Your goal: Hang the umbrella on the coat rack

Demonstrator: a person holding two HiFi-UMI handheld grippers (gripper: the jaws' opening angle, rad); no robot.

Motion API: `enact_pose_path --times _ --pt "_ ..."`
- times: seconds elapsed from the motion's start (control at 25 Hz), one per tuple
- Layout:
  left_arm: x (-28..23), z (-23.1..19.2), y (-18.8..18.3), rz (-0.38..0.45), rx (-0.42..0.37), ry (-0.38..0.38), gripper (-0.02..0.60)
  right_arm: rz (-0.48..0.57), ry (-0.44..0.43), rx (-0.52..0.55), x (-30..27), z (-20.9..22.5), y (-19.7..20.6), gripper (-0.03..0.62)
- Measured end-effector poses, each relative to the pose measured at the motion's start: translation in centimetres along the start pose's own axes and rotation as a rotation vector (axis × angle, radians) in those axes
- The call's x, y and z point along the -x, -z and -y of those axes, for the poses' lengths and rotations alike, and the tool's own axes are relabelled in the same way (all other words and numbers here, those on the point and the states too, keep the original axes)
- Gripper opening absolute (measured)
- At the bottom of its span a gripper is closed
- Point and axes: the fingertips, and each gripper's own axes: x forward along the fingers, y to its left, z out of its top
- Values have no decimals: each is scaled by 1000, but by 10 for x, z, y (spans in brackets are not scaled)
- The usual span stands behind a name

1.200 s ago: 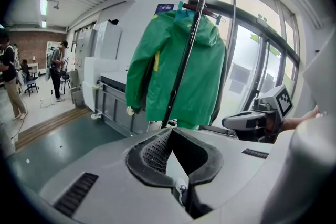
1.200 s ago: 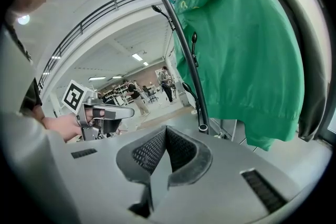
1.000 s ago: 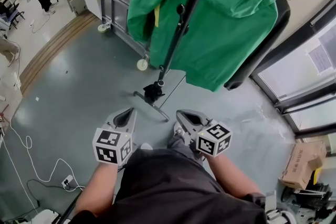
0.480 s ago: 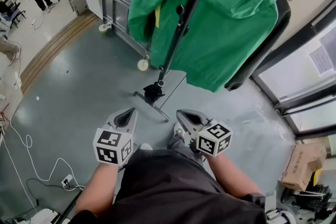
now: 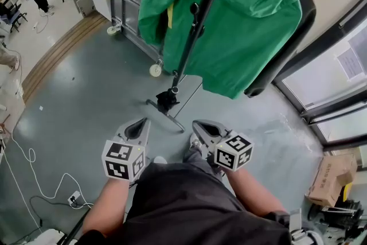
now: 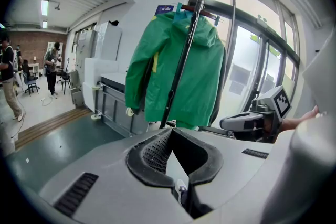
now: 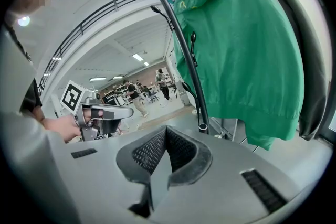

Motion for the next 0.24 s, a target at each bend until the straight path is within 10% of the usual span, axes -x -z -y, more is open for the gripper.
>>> enact_pose_path --times 0.24 --pt "1 0 0 1 -1 -2 15 -1 0 -2 -1 -1 0 9"
